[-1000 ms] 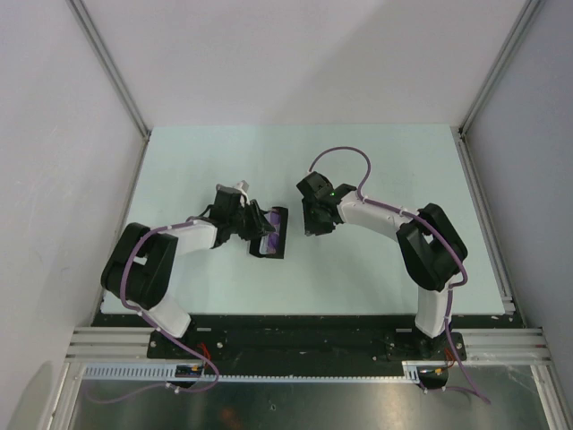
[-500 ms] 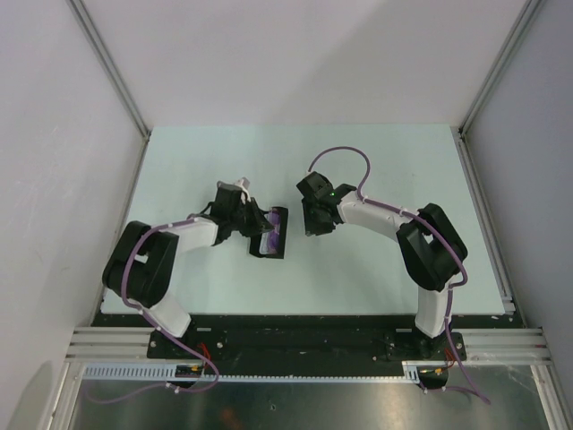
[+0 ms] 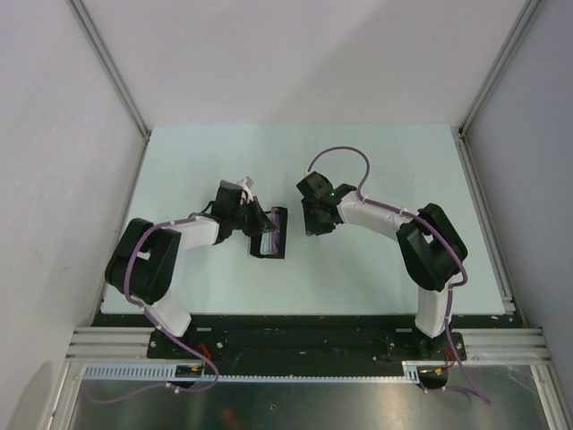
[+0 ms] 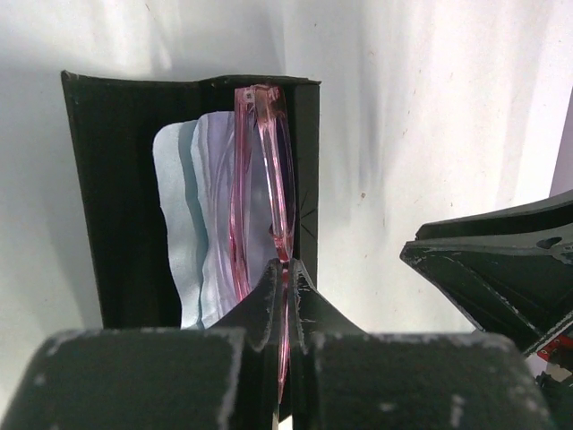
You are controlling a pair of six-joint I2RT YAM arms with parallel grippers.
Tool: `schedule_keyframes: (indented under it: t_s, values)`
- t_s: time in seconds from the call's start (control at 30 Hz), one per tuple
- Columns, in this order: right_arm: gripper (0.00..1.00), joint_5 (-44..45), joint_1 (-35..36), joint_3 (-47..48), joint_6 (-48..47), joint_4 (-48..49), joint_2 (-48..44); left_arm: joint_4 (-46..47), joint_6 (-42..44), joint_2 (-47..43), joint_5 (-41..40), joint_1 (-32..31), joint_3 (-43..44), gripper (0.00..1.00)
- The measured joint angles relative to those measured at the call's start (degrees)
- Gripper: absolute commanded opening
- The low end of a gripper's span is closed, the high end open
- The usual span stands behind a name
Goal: Organize the sunglasses
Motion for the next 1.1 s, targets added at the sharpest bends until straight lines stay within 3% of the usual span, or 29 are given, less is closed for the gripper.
schedule_keyframes:
  t_s: [0.7,1.1]
  values:
    - [0.32,-0.5,0.0,0.0,-0.3,0.0,0.0,5.3,1.9,2.5,12.3,3.9,-2.2,0.00]
    - [0.32,-0.4,0.0,0.0,-0.4,0.0,0.0,10.7,-1.4,3.8,13.8,3.9,-4.0,0.00]
